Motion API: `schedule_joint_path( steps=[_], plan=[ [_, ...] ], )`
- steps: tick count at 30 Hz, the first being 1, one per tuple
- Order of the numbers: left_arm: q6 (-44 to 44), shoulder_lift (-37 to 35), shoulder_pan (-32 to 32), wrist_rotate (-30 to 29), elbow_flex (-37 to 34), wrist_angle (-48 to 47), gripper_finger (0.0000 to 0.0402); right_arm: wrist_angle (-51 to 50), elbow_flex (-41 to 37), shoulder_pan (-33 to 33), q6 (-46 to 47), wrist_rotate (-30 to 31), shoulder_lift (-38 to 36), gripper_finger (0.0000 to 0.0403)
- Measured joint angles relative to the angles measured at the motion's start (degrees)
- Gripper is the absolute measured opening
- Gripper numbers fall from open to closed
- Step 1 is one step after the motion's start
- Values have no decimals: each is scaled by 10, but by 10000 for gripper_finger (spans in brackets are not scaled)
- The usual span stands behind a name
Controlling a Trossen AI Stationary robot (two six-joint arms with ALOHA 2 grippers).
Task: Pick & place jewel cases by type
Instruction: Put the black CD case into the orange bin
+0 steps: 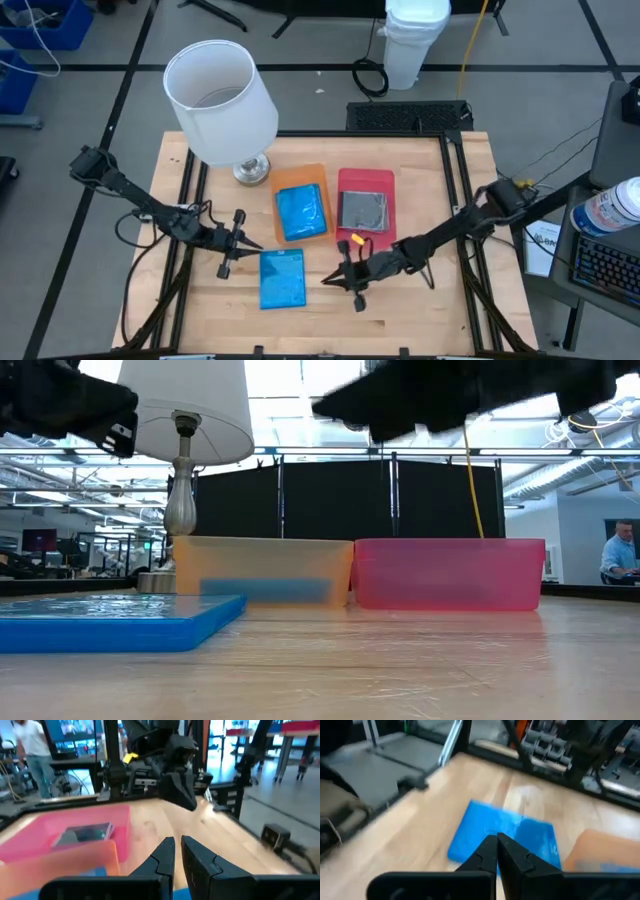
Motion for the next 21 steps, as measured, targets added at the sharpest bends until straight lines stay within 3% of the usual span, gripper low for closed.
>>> schedule_joint_path(
  steps=[6, 10, 15, 19, 21],
  plan=[
    [-32, 6, 0, 4, 0, -109, 42, -7, 0, 0, 1, 0, 13, 6],
    [-79, 22, -6, 0, 0, -118, 42, 3, 0, 0, -6, -3, 13, 6],
    [-72, 44, -16, -9, 0, -118, 42, 25, 0, 0, -18, -117, 13, 6],
    [-106, 50, -23, -11, 1, -107, 42, 51, 0, 0, -20, -119, 13, 6],
    [-117, 50, -28, -20, 13, -147, 41, 68, 0, 0, -20, -115, 13, 6]
  ],
)
